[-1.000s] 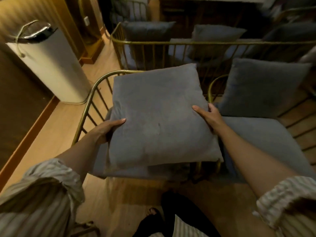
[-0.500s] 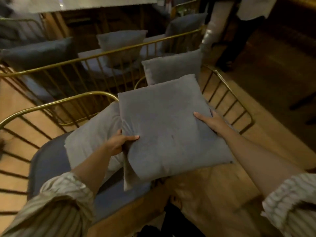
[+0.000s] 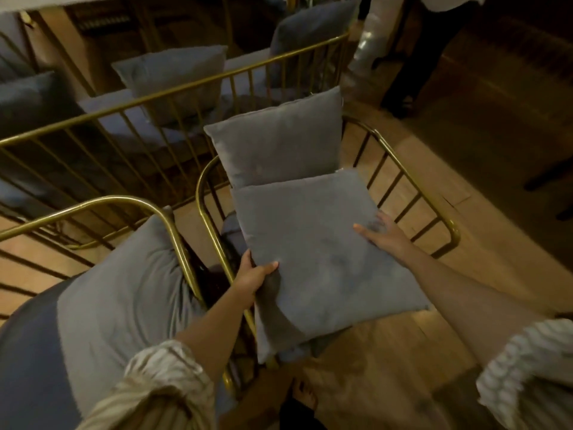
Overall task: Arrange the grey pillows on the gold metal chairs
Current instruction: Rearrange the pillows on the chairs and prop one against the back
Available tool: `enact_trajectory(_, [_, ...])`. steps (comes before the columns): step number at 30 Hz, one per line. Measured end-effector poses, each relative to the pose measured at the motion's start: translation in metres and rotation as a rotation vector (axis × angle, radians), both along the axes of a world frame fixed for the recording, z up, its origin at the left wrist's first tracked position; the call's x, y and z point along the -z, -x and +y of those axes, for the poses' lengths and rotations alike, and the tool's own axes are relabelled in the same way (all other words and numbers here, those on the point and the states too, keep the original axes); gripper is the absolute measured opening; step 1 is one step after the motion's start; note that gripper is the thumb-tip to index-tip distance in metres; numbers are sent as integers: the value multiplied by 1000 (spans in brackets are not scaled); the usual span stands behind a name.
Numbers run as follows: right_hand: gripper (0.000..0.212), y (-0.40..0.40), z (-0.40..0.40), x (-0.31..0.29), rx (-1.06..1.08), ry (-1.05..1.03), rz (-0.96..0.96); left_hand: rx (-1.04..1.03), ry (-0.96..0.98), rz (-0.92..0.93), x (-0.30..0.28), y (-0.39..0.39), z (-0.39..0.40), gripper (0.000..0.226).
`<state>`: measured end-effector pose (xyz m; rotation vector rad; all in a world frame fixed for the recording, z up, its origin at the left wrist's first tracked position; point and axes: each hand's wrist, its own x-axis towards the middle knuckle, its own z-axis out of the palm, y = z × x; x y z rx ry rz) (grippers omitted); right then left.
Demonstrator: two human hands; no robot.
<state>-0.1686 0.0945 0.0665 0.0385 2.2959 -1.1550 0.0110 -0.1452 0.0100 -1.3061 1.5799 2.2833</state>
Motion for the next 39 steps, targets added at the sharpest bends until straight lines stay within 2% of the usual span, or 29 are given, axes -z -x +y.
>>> enact_trajectory(2, [113, 0, -20, 14, -219, -157, -56, 10, 48, -27, 7, 11, 14, 91])
enact_trajectory(5, [121, -8, -42, 37, -492, -453, 6, 40, 158, -82, 16, 14, 20, 87])
enact_trajectory(11, [116, -27, -63, 47, -413, -546, 89, -19, 221, -137, 14, -21, 0, 70])
enact_trajectory(14, [99, -42, -85, 46, -320, -507, 241, -154, 257, -166, 16, -62, -30, 56])
enact_trajectory(18, [84, -87, -141, 51, -479, -268, 452, -368, 302, -247, 25, -146, -83, 40])
enact_trajectory(21, [75, -138, -195, 54, -633, -94, 398, -447, 342, -318, 30, -216, -120, 38])
enact_trajectory(25, [73, -205, -257, 64, -748, -83, 259, -470, 366, -405, 36, -290, -163, 39])
enact_trajectory(27, [71, -237, -280, 72, -722, -91, 168, -438, 376, -444, 43, -318, -182, 40])
enact_trajectory(31, [53, -304, -316, 100, -438, -120, -5, -334, 345, -495, 56, -358, -229, 43])
enact_trajectory(36, [47, -363, -342, 130, -262, -333, 325, -116, 310, -524, 79, -379, -298, 50])
enact_trajectory(39, [46, -371, -361, 142, -217, -414, 506, -51, 298, -537, 100, -382, -330, 52])
